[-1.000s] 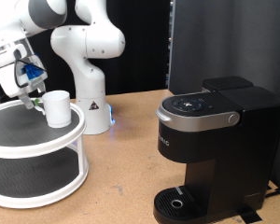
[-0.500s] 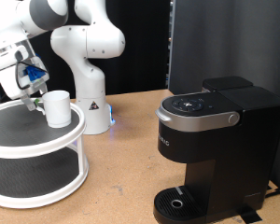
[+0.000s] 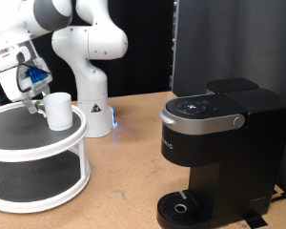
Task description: Make a cup of coffee with the keurig machine
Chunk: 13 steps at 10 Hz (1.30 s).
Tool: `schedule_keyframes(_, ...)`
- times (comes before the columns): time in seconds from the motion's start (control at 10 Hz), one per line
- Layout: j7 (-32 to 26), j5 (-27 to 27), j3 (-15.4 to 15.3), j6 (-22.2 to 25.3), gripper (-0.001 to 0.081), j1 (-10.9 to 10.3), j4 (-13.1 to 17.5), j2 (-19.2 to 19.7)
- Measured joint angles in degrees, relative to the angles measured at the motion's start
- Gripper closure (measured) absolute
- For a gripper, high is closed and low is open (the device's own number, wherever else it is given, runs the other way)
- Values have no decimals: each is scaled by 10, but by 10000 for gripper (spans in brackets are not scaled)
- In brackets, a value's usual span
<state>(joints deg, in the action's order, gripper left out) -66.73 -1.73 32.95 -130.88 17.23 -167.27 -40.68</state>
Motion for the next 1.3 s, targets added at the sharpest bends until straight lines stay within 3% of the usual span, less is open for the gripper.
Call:
schedule_keyframes(0.2, 9, 0, -6, -3, 1, 0, 0, 1)
schedule_keyframes(0.3, 13, 0, -8, -4, 109, -1, 0, 2)
schedule_keyframes(0.4, 16, 0, -10, -5, 109, -2, 0, 3)
schedule_keyframes(0.5, 20, 0, -13, -6, 311, -2, 0, 4)
schedule_keyframes(0.6, 23, 0, -16, -6, 448, -2, 0, 4)
schedule_keyframes(0.7, 29, 0, -19, -6, 448, -2, 0, 4)
schedule_keyframes(0.8, 33, 0, -22, -6, 632, -2, 0, 4)
schedule_keyframes(0.9, 33, 0, -23, -6, 735, -2, 0, 4)
schedule_keyframes(1.3, 33, -9, -24, 14, 734, -3, 7, 3)
